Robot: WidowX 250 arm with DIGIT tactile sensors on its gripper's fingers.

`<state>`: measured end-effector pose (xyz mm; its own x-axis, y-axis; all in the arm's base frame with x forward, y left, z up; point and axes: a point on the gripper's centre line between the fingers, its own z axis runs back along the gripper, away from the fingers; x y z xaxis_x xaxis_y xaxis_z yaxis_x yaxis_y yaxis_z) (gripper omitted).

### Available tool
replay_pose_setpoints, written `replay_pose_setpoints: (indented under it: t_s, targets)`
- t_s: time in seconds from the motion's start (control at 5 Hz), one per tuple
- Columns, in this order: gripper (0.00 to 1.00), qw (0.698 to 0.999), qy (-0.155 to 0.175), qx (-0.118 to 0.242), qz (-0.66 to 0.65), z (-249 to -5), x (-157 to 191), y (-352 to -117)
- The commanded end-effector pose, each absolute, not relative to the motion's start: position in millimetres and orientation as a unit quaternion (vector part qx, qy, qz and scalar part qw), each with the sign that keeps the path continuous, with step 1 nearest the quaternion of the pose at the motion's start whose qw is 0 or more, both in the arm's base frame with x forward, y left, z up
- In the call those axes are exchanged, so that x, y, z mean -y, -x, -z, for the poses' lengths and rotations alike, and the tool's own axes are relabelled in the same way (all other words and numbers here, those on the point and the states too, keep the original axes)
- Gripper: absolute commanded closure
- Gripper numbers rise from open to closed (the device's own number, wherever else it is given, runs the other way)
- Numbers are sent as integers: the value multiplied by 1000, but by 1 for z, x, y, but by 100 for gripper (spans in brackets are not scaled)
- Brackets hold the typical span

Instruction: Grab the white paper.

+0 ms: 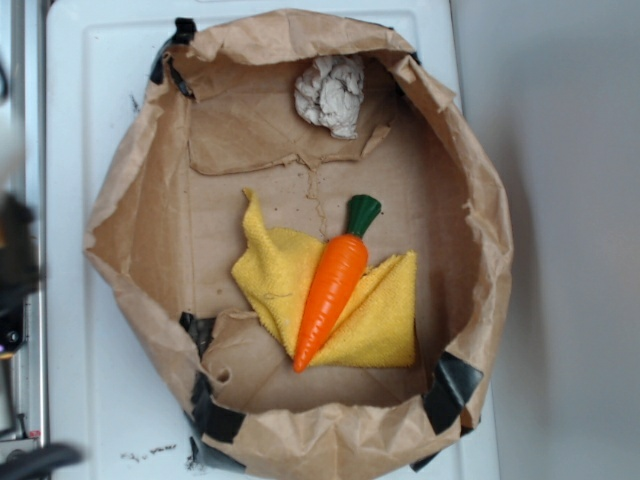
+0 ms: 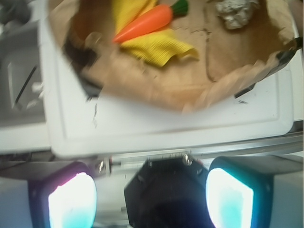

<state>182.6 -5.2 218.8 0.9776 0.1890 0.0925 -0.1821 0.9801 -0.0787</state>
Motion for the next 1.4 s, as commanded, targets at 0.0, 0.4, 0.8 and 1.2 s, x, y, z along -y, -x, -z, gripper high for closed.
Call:
replay_pose_setpoints:
  t_s: [0.0, 0.4, 0.8, 1.2]
  targets:
    - [0, 977, 55, 137, -153, -205, -42, -240]
    - [0, 977, 55, 137, -153, -205, -42, -240]
    - [0, 977, 55, 137, -153, -205, -42, -240]
    - [0, 917, 24, 230, -323, -182, -65, -272]
